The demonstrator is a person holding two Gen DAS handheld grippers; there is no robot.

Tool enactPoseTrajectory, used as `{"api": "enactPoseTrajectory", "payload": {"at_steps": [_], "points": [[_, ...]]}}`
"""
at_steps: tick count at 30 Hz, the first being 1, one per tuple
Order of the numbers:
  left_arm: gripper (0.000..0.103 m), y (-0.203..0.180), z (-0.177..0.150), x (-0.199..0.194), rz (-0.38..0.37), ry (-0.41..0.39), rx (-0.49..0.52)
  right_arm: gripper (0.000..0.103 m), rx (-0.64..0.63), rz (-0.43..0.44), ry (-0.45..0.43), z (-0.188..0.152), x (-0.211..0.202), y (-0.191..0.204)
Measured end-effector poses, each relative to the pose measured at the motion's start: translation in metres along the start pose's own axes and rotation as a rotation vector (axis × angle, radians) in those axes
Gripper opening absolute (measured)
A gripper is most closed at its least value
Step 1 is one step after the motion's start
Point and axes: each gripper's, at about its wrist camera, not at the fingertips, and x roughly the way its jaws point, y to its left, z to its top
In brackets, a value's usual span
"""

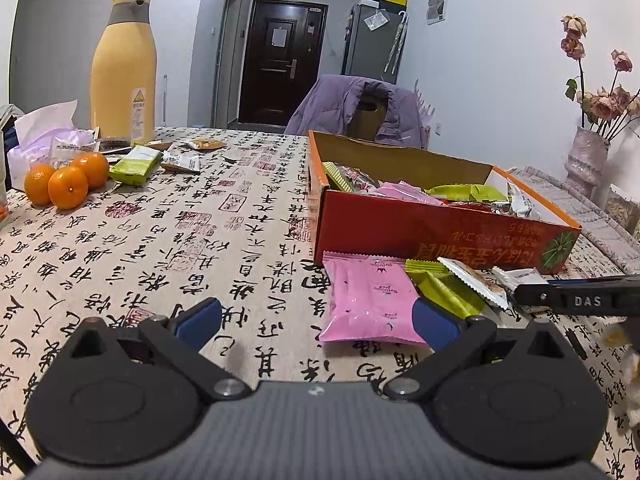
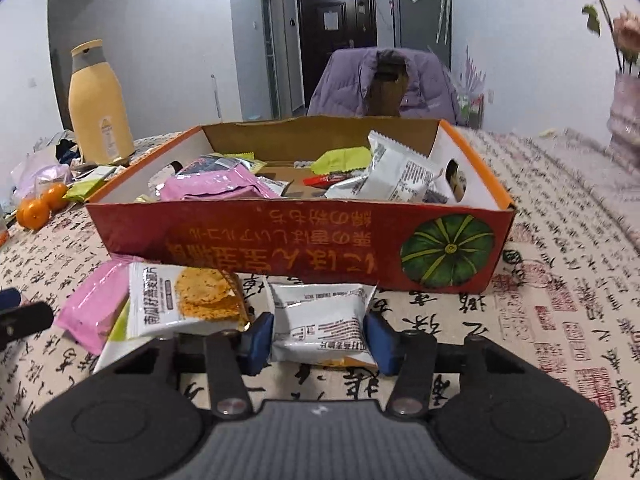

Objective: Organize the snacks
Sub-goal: 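Grasp the white cracker packet with the right gripper, then grasp the pink packet with the left gripper while the right holds the white packet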

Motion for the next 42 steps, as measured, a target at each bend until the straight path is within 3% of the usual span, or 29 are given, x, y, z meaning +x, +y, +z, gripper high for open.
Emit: {"api": "enactPoseTrajectory", "payload": {"at_steps": [6,16,30,32,36,38,39,42], "points": [[0.103,0.0,0.0,0.002,0.007,0.014,0.003,0.049,0.016,-0.057,-0.092,-0.007,-0.025,-0.006],[0.103,-0.015,0.012,0.015,0.044,0.091,0.067,0.05,0.029,-0.136,-0.158,-0.019,-0.033,-0.016],[0.102,-0.053,0.024,0.056,0.124,0.197,0.116,0.05,0.073,-0.121,-0.203,-0.022,-0.04,-0.023],[0.099,-0.056,0.024,0.06,0.125,0.204,0.116,0.05,0.073,-0.118,-0.207,-0.022,-0.041,-0.023],[0.079,-0.057,0.023,0.069,0.118,0.236,0.097,0.05,0.071,-0.113,-0.212,-0.022,-0.042,-0.022],[0.073,-0.056,0.023,0.069,0.115,0.227,0.086,0.05,0.071,-0.111,-0.214,-0.022,-0.043,-0.022],[0.063,-0.055,0.023,0.068,0.112,0.219,0.081,0.05,0.071,-0.111,-0.215,-0.022,-0.043,-0.022],[0.063,-0.05,0.024,0.064,0.108,0.206,0.054,0.05,0.069,-0.11,-0.215,-0.022,-0.042,-0.022]]}}
